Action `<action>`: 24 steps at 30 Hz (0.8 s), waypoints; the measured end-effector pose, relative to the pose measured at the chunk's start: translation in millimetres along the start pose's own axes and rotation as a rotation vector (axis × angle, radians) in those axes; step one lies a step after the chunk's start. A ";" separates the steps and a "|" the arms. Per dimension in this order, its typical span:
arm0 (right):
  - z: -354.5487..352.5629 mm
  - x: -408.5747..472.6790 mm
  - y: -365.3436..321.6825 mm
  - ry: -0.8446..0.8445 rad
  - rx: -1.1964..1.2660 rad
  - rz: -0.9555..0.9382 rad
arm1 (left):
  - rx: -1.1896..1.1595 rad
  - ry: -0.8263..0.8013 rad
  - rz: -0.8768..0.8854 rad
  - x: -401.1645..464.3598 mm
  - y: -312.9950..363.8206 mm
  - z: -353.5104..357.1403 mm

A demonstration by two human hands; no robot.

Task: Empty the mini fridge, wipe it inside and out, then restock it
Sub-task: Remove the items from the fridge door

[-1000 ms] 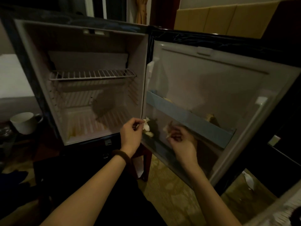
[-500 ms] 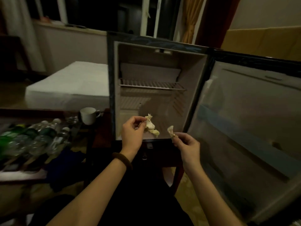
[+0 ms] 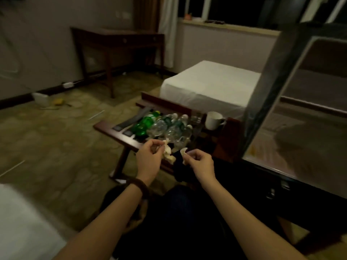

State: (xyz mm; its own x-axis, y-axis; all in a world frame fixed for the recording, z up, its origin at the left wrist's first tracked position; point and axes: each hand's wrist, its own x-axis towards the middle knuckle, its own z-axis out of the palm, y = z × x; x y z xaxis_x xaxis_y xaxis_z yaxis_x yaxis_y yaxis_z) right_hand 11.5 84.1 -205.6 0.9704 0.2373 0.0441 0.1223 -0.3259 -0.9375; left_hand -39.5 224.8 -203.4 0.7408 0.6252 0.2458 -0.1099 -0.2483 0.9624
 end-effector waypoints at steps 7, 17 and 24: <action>101.3 15.9 1.6 -0.363 -0.238 0.028 | 0.259 0.091 -0.208 2.3 -77.2 -103.5; 201.6 5.3 25.1 -0.638 -0.657 -0.013 | 0.403 0.103 -0.346 -7.2 -124.6 -154.6; 204.4 7.7 43.8 -0.679 -0.659 -0.010 | 0.436 0.040 -0.436 -5.1 -147.8 -152.4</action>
State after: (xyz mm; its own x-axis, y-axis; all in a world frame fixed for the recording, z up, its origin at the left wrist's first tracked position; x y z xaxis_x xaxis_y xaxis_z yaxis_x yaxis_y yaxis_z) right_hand -18.2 258.7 -316.9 0.6652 0.6573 -0.3541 0.4245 -0.7231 -0.5449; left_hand -128.0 371.1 -329.4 0.6299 0.7626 -0.1473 0.4849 -0.2380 0.8416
